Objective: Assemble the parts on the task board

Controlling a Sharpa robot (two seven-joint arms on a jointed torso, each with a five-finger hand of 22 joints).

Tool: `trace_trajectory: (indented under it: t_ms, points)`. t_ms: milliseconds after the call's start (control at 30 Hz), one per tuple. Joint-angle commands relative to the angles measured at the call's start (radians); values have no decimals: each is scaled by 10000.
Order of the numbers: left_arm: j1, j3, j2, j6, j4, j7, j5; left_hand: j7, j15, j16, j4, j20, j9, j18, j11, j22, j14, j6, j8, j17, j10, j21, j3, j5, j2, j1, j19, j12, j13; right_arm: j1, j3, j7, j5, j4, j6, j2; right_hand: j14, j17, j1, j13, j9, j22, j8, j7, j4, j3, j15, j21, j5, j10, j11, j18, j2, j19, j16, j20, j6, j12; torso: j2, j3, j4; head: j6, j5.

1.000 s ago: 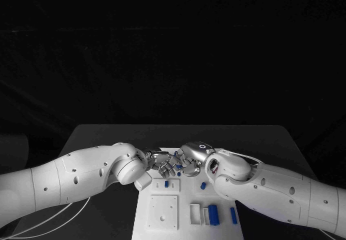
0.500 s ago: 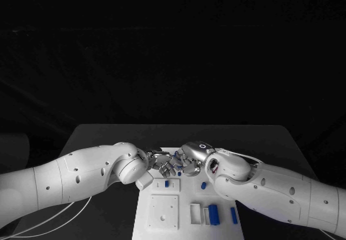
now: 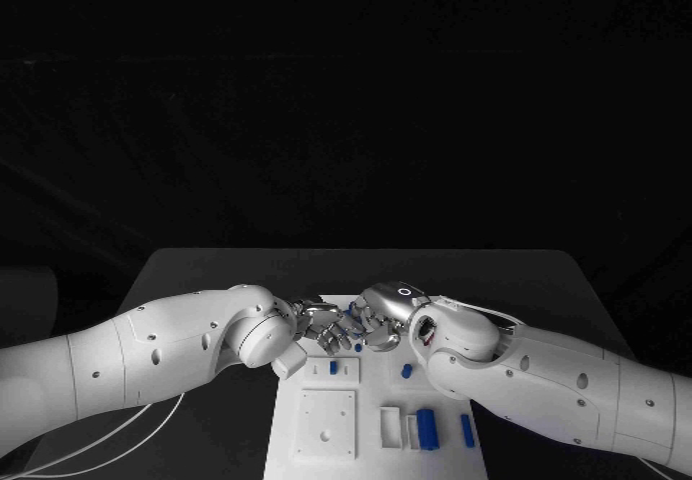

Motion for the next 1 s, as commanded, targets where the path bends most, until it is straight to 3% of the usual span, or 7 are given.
trace_trajectory:
  t_ms: [33,167,200,267,600,867,1000]
  points:
    - [25,30,31,-441,-6,304,380,-34,-35,69,-19,-353,1,-22,-38,26,152,156,113,-15,177,15,43,113,112,296,90,-55,-51,-25,-17,65,-84,67,260,59,14,-14,-7,-16,247,127,262,303,2,67,-53,52,-52,67,-4,451,1,79,26,-11,365,-14,-1,-2,6,-7,6]
    - [25,30,9,-523,-23,358,464,-105,-98,87,-8,-407,53,-47,-84,43,276,289,210,-33,362,23,89,-8,178,541,142,-129,-128,-25,-17,64,-82,70,258,53,16,-14,-9,-16,247,126,262,303,5,71,-53,51,-52,69,-4,451,-5,81,25,-11,365,-15,-1,-2,2,5,11]
    - [25,30,6,-535,-23,366,466,-91,-113,67,253,-406,80,-100,-71,11,346,330,244,-62,471,-4,862,-239,-169,780,274,-212,-198,-25,-17,66,-79,70,259,53,17,-15,-9,-17,247,126,262,303,6,72,-53,51,-52,69,-4,451,-6,81,25,-11,364,-16,-1,-3,1,6,14]
    - [25,30,4,-577,-37,383,505,-116,-114,66,238,-444,118,-115,-94,19,385,344,278,-75,561,-7,1161,-196,-284,580,298,-278,-249,-25,-17,63,-73,63,265,57,18,-15,-10,-17,247,125,261,303,7,74,-53,51,-52,70,-4,451,-11,82,24,-11,364,-16,-1,-2,2,8,19]
    - [25,30,-25,-672,-55,474,645,-147,-153,112,129,-494,205,-131,-127,72,455,407,368,-69,724,45,1469,-198,-246,323,337,-345,-298,-25,-18,66,143,31,192,2,12,-23,-23,-26,242,117,245,310,37,104,-51,35,-52,63,1,451,-80,81,2,-12,336,-36,1,-3,0,22,43]
    - [25,30,-88,-783,-87,508,654,-224,-206,180,32,-547,309,-129,-197,115,520,554,488,-48,899,86,1605,-173,-151,129,373,-315,-284,-23,-18,112,320,8,-311,-105,-92,-76,-323,-94,150,75,36,443,499,-11,75,-94,-34,-148,134,451,-936,7,-135,1,1,-196,0,2,-1,37,54]
    - [24,30,-102,-840,-107,512,654,-254,-230,210,14,-572,347,-128,-232,131,548,612,529,-40,975,97,1678,-60,-150,74,387,-282,-265,-23,-18,122,362,-3,-379,-131,-152,-87,-457,-140,121,65,-47,510,688,-299,137,-156,-39,-257,196,451,-1180,-48,-178,-2,-160,-265,0,2,-3,40,56]
